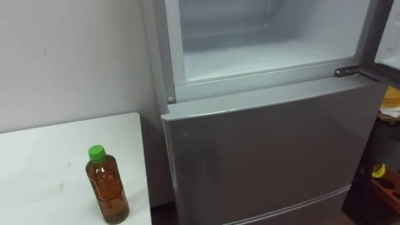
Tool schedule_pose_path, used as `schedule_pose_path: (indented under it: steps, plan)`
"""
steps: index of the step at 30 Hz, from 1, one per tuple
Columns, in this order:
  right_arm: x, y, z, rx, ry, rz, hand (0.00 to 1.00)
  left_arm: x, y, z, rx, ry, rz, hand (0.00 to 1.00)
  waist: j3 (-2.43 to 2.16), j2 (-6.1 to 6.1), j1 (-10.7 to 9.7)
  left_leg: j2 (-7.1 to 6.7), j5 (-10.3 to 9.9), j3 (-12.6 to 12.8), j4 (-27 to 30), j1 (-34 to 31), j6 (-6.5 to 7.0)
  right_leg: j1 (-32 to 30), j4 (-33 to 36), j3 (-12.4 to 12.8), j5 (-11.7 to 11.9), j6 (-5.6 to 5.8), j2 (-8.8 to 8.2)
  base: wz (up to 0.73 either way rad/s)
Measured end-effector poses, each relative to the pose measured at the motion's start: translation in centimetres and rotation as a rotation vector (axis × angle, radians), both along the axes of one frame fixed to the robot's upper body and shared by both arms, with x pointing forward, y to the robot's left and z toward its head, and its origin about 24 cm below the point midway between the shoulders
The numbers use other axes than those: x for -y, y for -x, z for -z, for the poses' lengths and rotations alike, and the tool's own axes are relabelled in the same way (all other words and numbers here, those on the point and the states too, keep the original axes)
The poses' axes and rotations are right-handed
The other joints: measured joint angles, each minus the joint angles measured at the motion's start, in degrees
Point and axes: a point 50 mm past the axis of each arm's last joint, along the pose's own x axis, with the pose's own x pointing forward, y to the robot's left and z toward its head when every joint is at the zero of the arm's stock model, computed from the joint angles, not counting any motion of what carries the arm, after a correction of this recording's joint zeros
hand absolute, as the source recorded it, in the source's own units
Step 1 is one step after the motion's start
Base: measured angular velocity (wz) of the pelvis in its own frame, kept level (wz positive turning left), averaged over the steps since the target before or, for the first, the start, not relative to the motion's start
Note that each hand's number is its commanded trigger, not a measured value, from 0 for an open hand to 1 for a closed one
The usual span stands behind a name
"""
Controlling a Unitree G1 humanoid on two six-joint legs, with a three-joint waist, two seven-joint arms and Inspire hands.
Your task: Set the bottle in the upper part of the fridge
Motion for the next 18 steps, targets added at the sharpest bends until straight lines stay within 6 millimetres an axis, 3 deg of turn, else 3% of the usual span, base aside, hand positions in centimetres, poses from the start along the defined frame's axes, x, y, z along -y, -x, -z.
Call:
schedule_pose_path:
  steps: [10,18]
  plan:
    - [-0.3,0.0,0.0,0.011,-0.014,-0.035,0.0,-3.3,2.1,4.3,-0.189,-0.107,-0.166,0.0,0.02,0.05,1.61,-0.06,0.0,-0.69,0.25,0.12,-0.01,0.68,-0.04,-0.85,-0.18,0.0,-0.1,0.04]
    - [-0.3,0.3,0.0,0.014,-0.019,-0.033,0.0,-4.6,3.7,7.0,-0.253,-0.21,-0.256,0.0,-0.03,0.24,2.3,-0.15,0.05,-2.08,0.28,0.31,-0.13,1.54,0.01,-2.43,-0.61,-0.09,-0.23,0.1]
